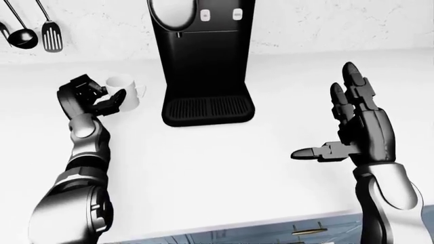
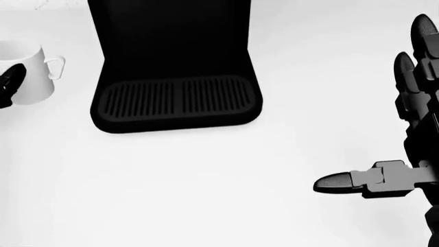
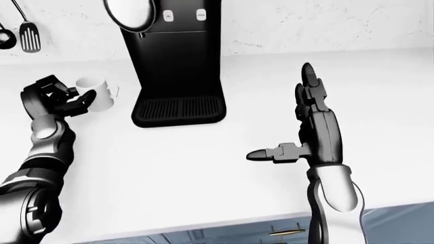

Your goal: Pick the mug from under the coffee machine dispenser and place it on the counter.

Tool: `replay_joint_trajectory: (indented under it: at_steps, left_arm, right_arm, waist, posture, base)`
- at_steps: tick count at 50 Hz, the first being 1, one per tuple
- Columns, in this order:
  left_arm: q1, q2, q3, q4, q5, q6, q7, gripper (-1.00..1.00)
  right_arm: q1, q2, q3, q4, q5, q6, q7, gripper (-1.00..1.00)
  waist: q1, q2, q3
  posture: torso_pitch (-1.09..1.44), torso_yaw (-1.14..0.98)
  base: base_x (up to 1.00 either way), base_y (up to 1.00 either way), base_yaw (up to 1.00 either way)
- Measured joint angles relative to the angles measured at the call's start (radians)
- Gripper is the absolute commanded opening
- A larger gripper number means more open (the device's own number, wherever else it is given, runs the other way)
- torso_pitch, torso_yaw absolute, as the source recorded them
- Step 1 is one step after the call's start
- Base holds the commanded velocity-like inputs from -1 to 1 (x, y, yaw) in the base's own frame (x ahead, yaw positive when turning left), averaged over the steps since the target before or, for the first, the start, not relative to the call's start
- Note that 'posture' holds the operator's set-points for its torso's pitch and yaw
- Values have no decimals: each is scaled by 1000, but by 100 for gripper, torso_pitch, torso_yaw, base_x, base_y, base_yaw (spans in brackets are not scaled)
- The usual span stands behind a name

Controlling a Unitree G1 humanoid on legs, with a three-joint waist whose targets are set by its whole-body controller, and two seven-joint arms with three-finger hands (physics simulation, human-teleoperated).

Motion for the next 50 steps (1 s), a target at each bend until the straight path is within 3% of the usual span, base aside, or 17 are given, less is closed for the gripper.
replay_joint_trajectory:
  at_steps: [18,19,21,22,24,25,26,50]
  left_arm:
    - [2,-4,16,-2,-20,16,0,-100]
    - [2,-4,16,-2,-22,19,0,-93]
    - [1,-3,16,-3,-25,24,1,-77]
    - [1,-3,16,-3,-26,27,2,47]
    - [3,-2,15,-2,-27,31,3,55]
    - [3,-1,15,-2,-26,34,3,70]
    - [5,-1,15,-1,-26,36,4,100]
    - [12,33,14,-25,-42,71,-5,100]
  right_arm:
    - [-2,-2,-4,-5,-1,2,6,100]
    - [-2,-2,-4,-5,-1,3,6,100]
    - [-3,-3,-4,-7,-1,4,6,100]
    - [-3,-3,-5,-7,-1,4,6,100]
    - [-3,-2,-4,-7,-1,3,6,100]
    - [-2,-2,-4,-7,-1,2,6,100]
    - [-2,-2,-4,-6,-1,2,6,100]
    - [4,3,2,1,-12,-10,11,100]
  waist:
    - [2,4,-9]
    - [2,4,-9]
    - [2,4,-10]
    - [2,4,-10]
    - [2,5,-11]
    - [2,5,-11]
    - [2,5,-11]
    - [-1,6,-12]
  posture:
    - [0,0]
    - [0,0]
    - [0,0]
    - [0,0]
    - [0,0]
    - [0,0]
    - [0,0]
    - [0,0]
  base:
    - [0,0,0]
    - [0,0,0]
    - [0,0,0]
    - [0,0,0]
    - [0,0,0]
    - [0,0,0]
    - [0,0,0]
    - [0,0,0]
